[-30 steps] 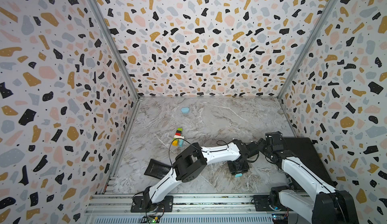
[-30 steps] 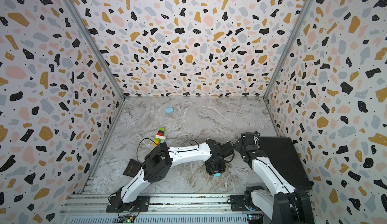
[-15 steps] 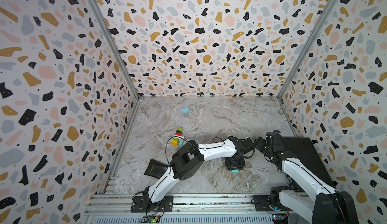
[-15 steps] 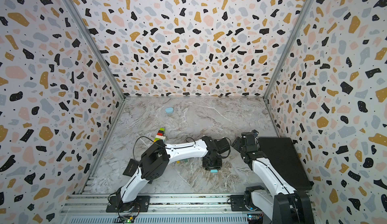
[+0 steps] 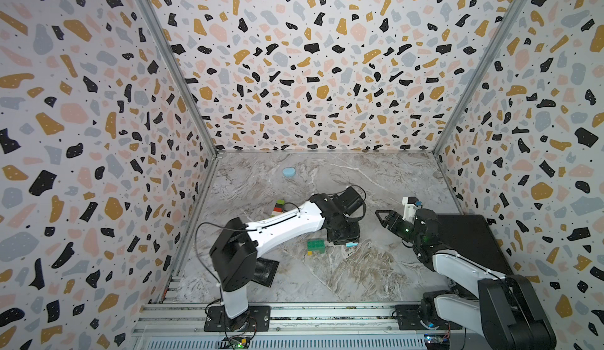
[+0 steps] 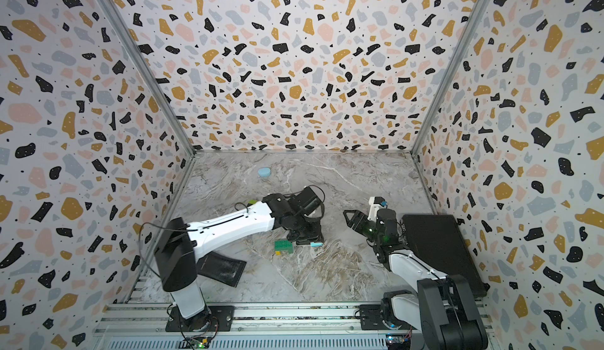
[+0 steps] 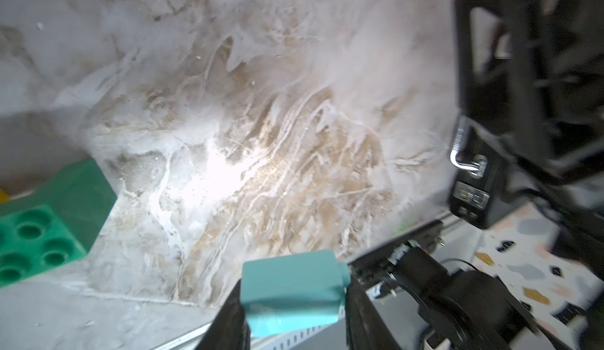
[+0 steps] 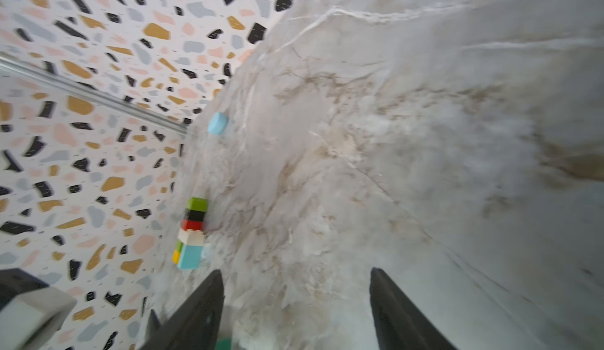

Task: Assemble the letter h with lego
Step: Pick up the lego brick from the center of the board.

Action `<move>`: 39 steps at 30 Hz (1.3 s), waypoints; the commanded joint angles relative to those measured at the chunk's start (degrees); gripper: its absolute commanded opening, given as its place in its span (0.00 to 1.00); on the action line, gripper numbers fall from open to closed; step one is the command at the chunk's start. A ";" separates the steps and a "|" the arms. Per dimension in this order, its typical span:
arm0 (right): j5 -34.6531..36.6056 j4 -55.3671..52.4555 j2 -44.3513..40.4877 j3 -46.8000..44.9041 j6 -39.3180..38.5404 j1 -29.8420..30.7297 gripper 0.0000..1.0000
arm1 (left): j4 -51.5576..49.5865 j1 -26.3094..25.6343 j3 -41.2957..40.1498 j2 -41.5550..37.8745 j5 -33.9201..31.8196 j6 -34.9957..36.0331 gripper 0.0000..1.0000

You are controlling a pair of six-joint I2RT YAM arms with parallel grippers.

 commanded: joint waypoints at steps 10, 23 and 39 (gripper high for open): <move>-20.37 45.03 10.61 -0.36 -8.31 20.14 0.62 | 5.52 14.49 -20.46 -23.21 21.24 13.19 0.20; -19.67 31.03 6.40 0.26 -28.06 30.77 0.67 | 11.20 17.65 -26.94 -25.86 30.21 14.42 0.17; -14.95 19.99 1.13 1.37 -35.27 34.34 0.65 | 18.52 16.76 -29.01 -21.41 33.98 10.17 0.17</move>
